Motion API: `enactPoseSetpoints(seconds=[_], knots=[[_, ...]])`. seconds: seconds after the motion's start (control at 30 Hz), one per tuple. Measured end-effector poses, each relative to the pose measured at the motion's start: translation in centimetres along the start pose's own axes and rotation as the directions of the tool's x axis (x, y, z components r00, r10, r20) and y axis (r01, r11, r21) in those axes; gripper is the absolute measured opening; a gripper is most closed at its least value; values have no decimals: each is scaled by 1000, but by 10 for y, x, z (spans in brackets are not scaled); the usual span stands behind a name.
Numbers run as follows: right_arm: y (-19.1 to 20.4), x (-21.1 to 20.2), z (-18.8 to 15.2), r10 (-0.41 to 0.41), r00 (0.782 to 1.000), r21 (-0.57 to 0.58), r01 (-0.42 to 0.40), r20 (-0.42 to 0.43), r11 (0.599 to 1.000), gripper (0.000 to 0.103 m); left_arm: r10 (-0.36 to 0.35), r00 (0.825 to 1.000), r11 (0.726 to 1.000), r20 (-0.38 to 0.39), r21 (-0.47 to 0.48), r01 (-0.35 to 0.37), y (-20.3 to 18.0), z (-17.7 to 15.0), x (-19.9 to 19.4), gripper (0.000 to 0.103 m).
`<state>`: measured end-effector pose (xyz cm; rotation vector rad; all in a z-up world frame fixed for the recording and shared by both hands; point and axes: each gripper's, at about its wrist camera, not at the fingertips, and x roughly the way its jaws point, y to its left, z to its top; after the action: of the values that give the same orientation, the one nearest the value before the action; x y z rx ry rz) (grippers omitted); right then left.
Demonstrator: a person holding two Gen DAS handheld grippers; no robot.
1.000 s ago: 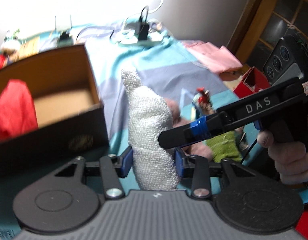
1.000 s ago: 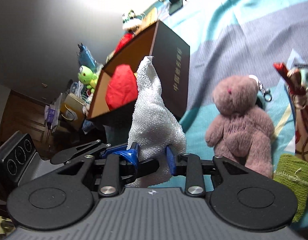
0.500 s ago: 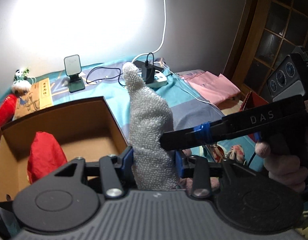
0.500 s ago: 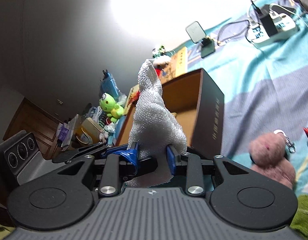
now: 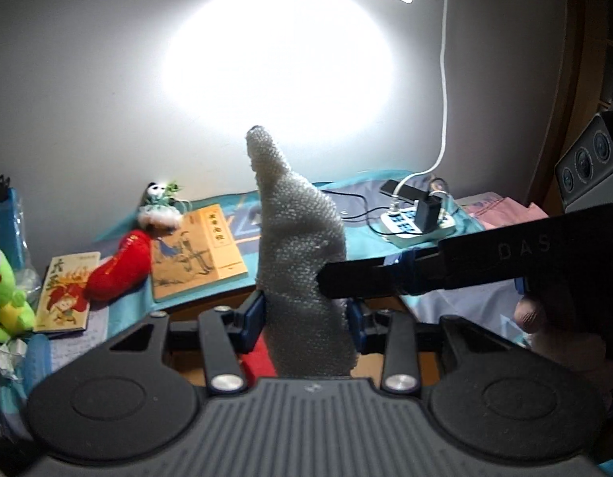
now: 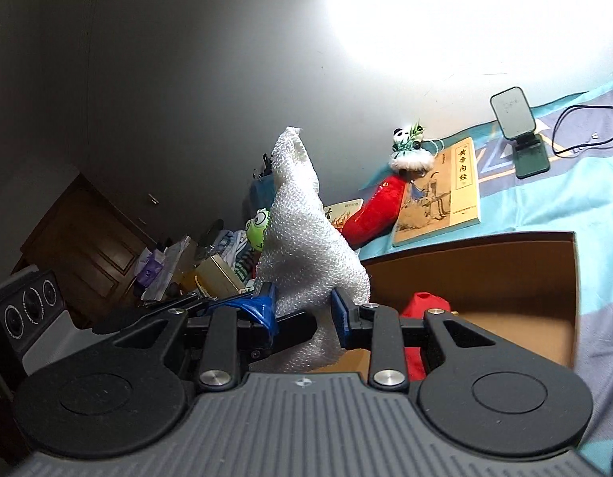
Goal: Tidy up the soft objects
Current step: 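Carry the bubble-wrap bag into the box and open the right gripper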
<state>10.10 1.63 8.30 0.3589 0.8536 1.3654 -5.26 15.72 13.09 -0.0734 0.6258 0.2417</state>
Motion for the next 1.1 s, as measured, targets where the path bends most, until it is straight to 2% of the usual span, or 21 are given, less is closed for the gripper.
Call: enactPoseSetpoints(seconds=[0.17,0.3,0.5,0.63,0.73,0.8,0.97,1.1], knots=[[-6,69,-8,-67,993,2,67,-93,998,14,62,991,997,-115,-31,-66,49,-24,48,38],[-21,115,-33,-153,966,-16,153,-209,988,15,68,967,996,-245,-48,-82,68,-59,90,38],[-38,151,-54,-196,926,35,219,-322,975,15,73,934,995,-351,-44,-94,82,-92,118,38],[-41,164,-59,-225,905,40,256,-362,966,15,78,915,993,-396,-53,-107,91,-101,134,49],[-45,168,-61,-234,897,47,271,-374,961,15,96,915,993,-391,-26,-116,89,-103,134,52],[-45,166,-58,-229,900,51,266,-372,963,15,98,915,992,-392,-33,-120,90,-100,132,53],[-22,130,-39,-172,949,30,187,-265,982,14,127,956,990,-264,-21,-137,79,-73,84,54],[0,83,-31,-115,982,-27,113,-149,993,14,83,987,996,-139,-8,-85,58,-56,30,60]])
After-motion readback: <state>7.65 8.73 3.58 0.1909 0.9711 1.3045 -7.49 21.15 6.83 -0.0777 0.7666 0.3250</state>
